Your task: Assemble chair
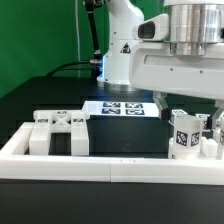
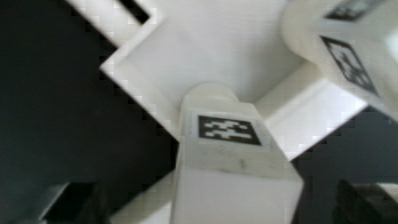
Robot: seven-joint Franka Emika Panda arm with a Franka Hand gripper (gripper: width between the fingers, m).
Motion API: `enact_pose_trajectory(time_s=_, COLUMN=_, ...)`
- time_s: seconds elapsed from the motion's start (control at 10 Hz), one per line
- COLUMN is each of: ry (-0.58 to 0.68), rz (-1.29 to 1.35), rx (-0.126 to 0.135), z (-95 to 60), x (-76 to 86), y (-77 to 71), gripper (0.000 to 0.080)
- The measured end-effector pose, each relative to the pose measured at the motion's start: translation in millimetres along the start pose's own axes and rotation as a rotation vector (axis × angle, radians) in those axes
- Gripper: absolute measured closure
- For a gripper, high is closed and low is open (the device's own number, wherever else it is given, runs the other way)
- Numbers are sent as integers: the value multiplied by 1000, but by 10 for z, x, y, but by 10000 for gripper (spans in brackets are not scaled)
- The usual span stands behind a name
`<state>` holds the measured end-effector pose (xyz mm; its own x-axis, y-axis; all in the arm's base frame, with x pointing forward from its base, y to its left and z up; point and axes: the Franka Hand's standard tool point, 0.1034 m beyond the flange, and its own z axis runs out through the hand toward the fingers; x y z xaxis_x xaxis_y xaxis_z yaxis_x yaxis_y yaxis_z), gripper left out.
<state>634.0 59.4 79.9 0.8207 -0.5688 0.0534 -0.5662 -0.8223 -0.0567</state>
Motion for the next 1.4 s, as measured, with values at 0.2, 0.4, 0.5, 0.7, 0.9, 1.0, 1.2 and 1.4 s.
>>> enact_pose_trajectory(time_s=0.2, ry=1, rz=-191, rx=0, z=-2, x=2, y=-1, gripper=152)
enact_pose_trajectory(time_s=0.4, ry=1, rz=-409, rx=0, z=2, x=10, y=11, gripper=151)
enact_pose_trajectory(time_s=0.5, ry=1, rz=-507, rx=-1, z=4, x=22, y=28, gripper=151)
enact_pose_trajectory(time_s=0.7, ry=1, rz=-657, rx=-3, z=5, x=31, y=40, gripper=151)
enact_pose_trajectory(time_s=0.9, ry=4, rz=-855, rx=-22, z=5, x=34, y=43, gripper=151)
enact_pose_trajectory(time_s=1.0, ry=4, rz=-943, rx=-26, z=4, x=37, y=46, gripper=151)
enact_pose_trajectory(time_s=1.2, ry=2, rz=-1151, rx=-44, z=4, x=53, y=65, gripper=151)
enact_pose_trajectory(time_s=1.4, ry=1, rz=-1157, rx=-45, z=5, x=56, y=70, gripper=246)
